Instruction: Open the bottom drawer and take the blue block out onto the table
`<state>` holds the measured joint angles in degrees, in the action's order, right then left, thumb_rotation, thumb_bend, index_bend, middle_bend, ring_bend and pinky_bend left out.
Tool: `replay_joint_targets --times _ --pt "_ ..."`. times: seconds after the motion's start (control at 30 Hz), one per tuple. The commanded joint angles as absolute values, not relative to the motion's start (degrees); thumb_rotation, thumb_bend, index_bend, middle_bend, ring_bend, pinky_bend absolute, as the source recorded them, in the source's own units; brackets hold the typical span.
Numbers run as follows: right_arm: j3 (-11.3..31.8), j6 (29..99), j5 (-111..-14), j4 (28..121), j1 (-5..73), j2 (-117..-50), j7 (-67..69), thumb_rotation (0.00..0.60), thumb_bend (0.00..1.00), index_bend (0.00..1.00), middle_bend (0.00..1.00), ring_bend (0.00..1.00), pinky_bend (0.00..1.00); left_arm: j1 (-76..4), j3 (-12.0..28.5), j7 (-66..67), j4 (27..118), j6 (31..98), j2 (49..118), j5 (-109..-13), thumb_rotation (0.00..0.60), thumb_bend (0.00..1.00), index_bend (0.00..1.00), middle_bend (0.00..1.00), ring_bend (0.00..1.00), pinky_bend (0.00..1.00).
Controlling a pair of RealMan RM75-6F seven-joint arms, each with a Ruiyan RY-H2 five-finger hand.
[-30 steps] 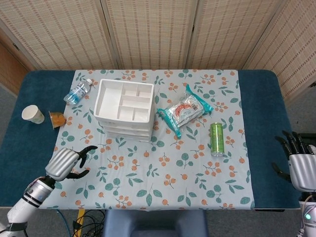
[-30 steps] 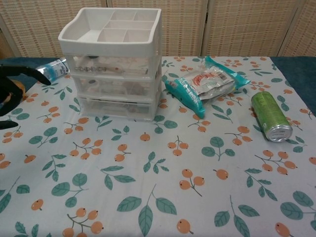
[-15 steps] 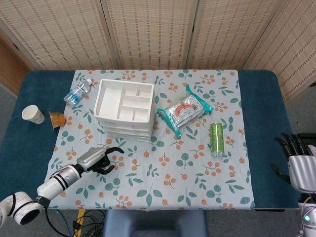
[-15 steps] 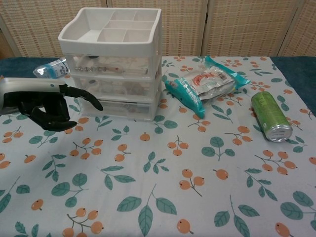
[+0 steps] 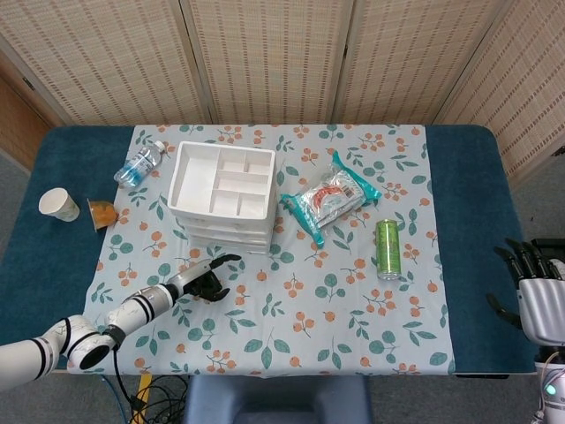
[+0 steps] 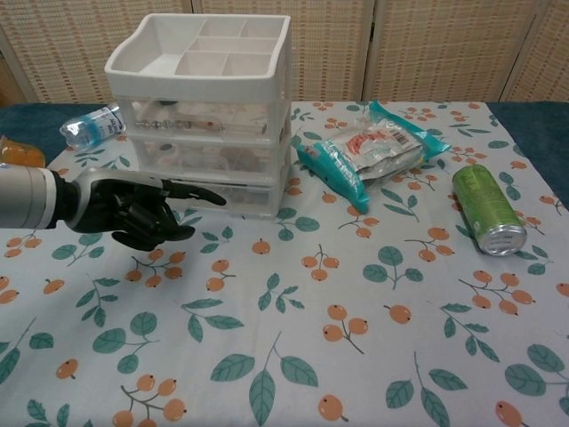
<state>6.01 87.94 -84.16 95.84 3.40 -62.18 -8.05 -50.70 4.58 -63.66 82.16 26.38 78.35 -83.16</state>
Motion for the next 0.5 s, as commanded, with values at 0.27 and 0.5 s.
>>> replay_joint_targets --times 0.27,0.5 --pt "5.88 87.83 -83.98 95.04 3.13 -62.2 -5.94 0.6 0.26 0.16 0.12 0.15 0.22 -51.19 7.08 -64.36 79.5 20.84 81.49 -73.09 0.6 0.47 0.05 0.99 1.0 1.0" --pt "5.85 88.21 -83.78 94.29 2.72 -62.35 -4.97 0.6 0.26 0.16 0.12 0.16 0.21 -50.67 9.02 -62.1 79.48 18.32 81.9 -67.21 0.6 0.47 0.05 0.99 1.0 1.0"
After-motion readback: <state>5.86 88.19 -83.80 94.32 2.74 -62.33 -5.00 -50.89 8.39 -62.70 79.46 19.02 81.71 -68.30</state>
